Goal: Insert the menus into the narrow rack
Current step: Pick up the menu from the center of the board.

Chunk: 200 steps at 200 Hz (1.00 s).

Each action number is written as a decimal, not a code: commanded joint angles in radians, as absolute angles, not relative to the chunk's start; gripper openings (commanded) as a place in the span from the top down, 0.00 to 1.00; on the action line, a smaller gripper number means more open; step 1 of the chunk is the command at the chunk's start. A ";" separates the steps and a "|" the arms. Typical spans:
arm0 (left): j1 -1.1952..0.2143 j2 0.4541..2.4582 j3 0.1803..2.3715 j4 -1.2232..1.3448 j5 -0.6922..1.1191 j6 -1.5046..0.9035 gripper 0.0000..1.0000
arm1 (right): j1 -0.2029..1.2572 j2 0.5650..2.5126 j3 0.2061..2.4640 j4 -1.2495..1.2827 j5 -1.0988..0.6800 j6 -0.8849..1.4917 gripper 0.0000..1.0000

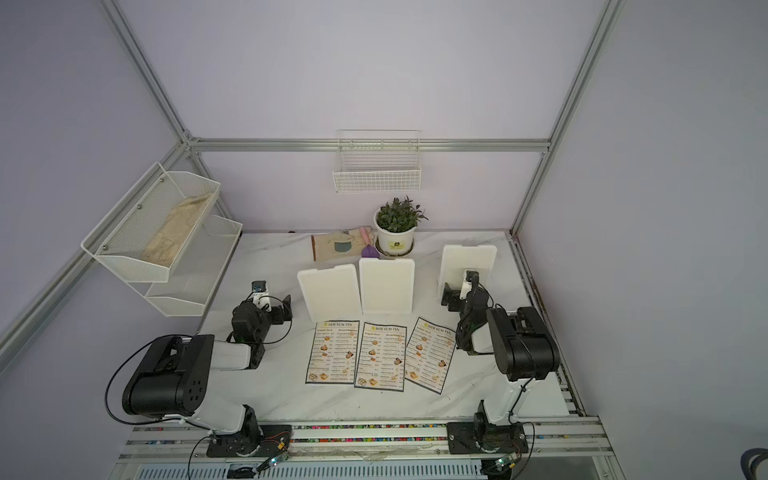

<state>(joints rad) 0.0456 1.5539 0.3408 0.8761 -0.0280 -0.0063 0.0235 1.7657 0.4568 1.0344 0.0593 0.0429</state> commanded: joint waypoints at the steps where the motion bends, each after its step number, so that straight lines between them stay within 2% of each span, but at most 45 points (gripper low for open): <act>1: 0.052 1.560 0.382 0.926 -0.016 0.003 0.00 | 0.020 1.775 0.470 1.094 0.069 0.032 0.03; 121: 0.052 1.559 0.376 0.929 -0.016 0.003 0.00 | 0.022 1.762 0.462 1.105 0.083 0.037 0.03; 153: 0.051 1.474 0.302 0.988 -0.025 0.001 0.00 | 0.037 1.586 0.457 0.942 0.236 0.099 0.03; 180: 0.046 1.332 0.171 1.117 -0.113 -0.033 0.00 | 0.040 1.392 0.457 0.768 0.234 0.237 0.03; 200: 0.041 1.166 0.131 1.042 -0.146 -0.077 0.00 | 0.040 1.188 0.456 0.604 0.161 0.363 0.03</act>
<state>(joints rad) 0.0452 1.3231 0.1875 0.9981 -0.0784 -0.0189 0.0341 1.3739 0.4526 0.8154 0.1909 0.1772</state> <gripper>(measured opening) 0.998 0.972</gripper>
